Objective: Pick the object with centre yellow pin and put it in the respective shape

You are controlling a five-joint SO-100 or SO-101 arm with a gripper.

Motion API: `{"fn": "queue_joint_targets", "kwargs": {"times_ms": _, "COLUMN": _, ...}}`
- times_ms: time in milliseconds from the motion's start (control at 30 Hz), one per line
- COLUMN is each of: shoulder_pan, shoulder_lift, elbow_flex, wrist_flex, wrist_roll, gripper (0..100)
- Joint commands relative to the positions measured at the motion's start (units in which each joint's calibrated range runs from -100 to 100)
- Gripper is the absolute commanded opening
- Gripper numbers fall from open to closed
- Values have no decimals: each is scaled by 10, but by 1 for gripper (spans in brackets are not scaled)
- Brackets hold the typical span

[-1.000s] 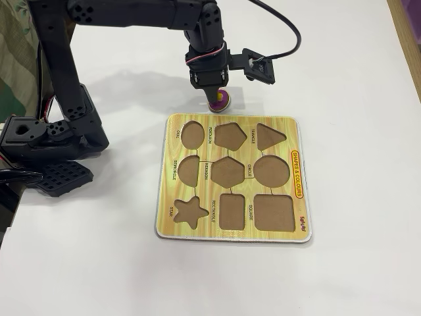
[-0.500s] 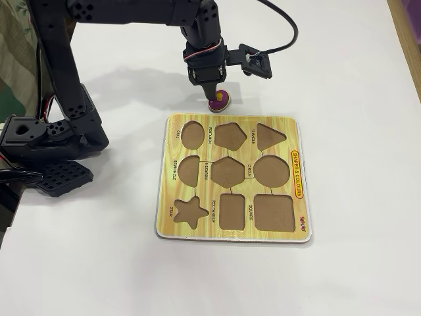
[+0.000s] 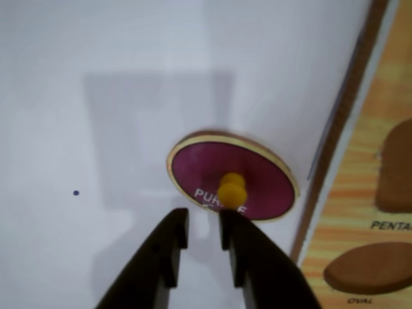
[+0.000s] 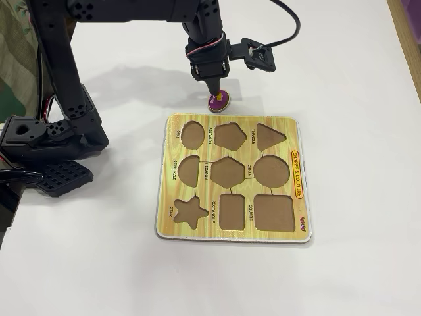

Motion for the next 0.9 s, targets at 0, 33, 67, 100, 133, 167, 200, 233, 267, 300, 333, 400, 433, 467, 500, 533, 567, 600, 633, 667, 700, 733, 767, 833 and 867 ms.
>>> {"fn": "queue_joint_targets", "kwargs": {"times_ms": 0, "shoulder_pan": 24, "shoulder_lift": -12, "elbow_flex": -28, "wrist_flex": -7, "wrist_roll": 2, "gripper": 7}}
{"fn": "queue_joint_targets", "kwargs": {"times_ms": 33, "shoulder_pan": 26, "shoulder_lift": -12, "elbow_flex": -27, "wrist_flex": -7, "wrist_roll": 3, "gripper": 7}}
{"fn": "queue_joint_targets", "kwargs": {"times_ms": 67, "shoulder_pan": 27, "shoulder_lift": -13, "elbow_flex": -26, "wrist_flex": -7, "wrist_roll": 3, "gripper": 7}}
{"fn": "queue_joint_targets", "kwargs": {"times_ms": 100, "shoulder_pan": 33, "shoulder_lift": -13, "elbow_flex": -25, "wrist_flex": -7, "wrist_roll": 3, "gripper": 7}}
{"fn": "queue_joint_targets", "kwargs": {"times_ms": 133, "shoulder_pan": 36, "shoulder_lift": -13, "elbow_flex": -25, "wrist_flex": -7, "wrist_roll": 3, "gripper": 7}}
{"fn": "queue_joint_targets", "kwargs": {"times_ms": 167, "shoulder_pan": 37, "shoulder_lift": -13, "elbow_flex": -25, "wrist_flex": -7, "wrist_roll": 3, "gripper": 7}}
{"fn": "queue_joint_targets", "kwargs": {"times_ms": 200, "shoulder_pan": 39, "shoulder_lift": -13, "elbow_flex": -25, "wrist_flex": -6, "wrist_roll": 3, "gripper": 7}}
{"fn": "queue_joint_targets", "kwargs": {"times_ms": 233, "shoulder_pan": 39, "shoulder_lift": -13, "elbow_flex": -24, "wrist_flex": -6, "wrist_roll": 3, "gripper": 7}}
{"fn": "queue_joint_targets", "kwargs": {"times_ms": 267, "shoulder_pan": 40, "shoulder_lift": -13, "elbow_flex": -24, "wrist_flex": -6, "wrist_roll": 3, "gripper": 7}}
{"fn": "queue_joint_targets", "kwargs": {"times_ms": 300, "shoulder_pan": 40, "shoulder_lift": -13, "elbow_flex": -24, "wrist_flex": -6, "wrist_roll": 3, "gripper": 7}}
{"fn": "queue_joint_targets", "kwargs": {"times_ms": 333, "shoulder_pan": 40, "shoulder_lift": -12, "elbow_flex": -25, "wrist_flex": -6, "wrist_roll": 3, "gripper": 7}}
{"fn": "queue_joint_targets", "kwargs": {"times_ms": 400, "shoulder_pan": 40, "shoulder_lift": -7, "elbow_flex": -31, "wrist_flex": -7, "wrist_roll": 3, "gripper": 7}}
{"fn": "queue_joint_targets", "kwargs": {"times_ms": 433, "shoulder_pan": 39, "shoulder_lift": -7, "elbow_flex": -31, "wrist_flex": -7, "wrist_roll": 3, "gripper": 7}}
{"fn": "queue_joint_targets", "kwargs": {"times_ms": 467, "shoulder_pan": 38, "shoulder_lift": -7, "elbow_flex": -31, "wrist_flex": -7, "wrist_roll": 3, "gripper": 7}}
{"fn": "queue_joint_targets", "kwargs": {"times_ms": 500, "shoulder_pan": 36, "shoulder_lift": -6, "elbow_flex": -31, "wrist_flex": -7, "wrist_roll": 3, "gripper": 7}}
{"fn": "queue_joint_targets", "kwargs": {"times_ms": 533, "shoulder_pan": 34, "shoulder_lift": -6, "elbow_flex": -31, "wrist_flex": -7, "wrist_roll": 3, "gripper": 7}}
{"fn": "queue_joint_targets", "kwargs": {"times_ms": 567, "shoulder_pan": 32, "shoulder_lift": -6, "elbow_flex": -31, "wrist_flex": -7, "wrist_roll": 3, "gripper": 7}}
{"fn": "queue_joint_targets", "kwargs": {"times_ms": 600, "shoulder_pan": 30, "shoulder_lift": -5, "elbow_flex": -31, "wrist_flex": -7, "wrist_roll": 3, "gripper": 7}}
{"fn": "queue_joint_targets", "kwargs": {"times_ms": 633, "shoulder_pan": 29, "shoulder_lift": -5, "elbow_flex": -31, "wrist_flex": -7, "wrist_roll": 3, "gripper": 7}}
{"fn": "queue_joint_targets", "kwargs": {"times_ms": 667, "shoulder_pan": 28, "shoulder_lift": -5, "elbow_flex": -31, "wrist_flex": -7, "wrist_roll": 3, "gripper": 7}}
{"fn": "queue_joint_targets", "kwargs": {"times_ms": 700, "shoulder_pan": 28, "shoulder_lift": -5, "elbow_flex": -31, "wrist_flex": -7, "wrist_roll": 3, "gripper": 7}}
{"fn": "queue_joint_targets", "kwargs": {"times_ms": 733, "shoulder_pan": 28, "shoulder_lift": -4, "elbow_flex": -31, "wrist_flex": -7, "wrist_roll": 3, "gripper": 7}}
{"fn": "queue_joint_targets", "kwargs": {"times_ms": 767, "shoulder_pan": 28, "shoulder_lift": -4, "elbow_flex": -31, "wrist_flex": -7, "wrist_roll": 3, "gripper": 7}}
{"fn": "queue_joint_targets", "kwargs": {"times_ms": 833, "shoulder_pan": 28, "shoulder_lift": -4, "elbow_flex": -31, "wrist_flex": -7, "wrist_roll": 3, "gripper": 7}}
{"fn": "queue_joint_targets", "kwargs": {"times_ms": 867, "shoulder_pan": 28, "shoulder_lift": -4, "elbow_flex": -31, "wrist_flex": -7, "wrist_roll": 3, "gripper": 7}}
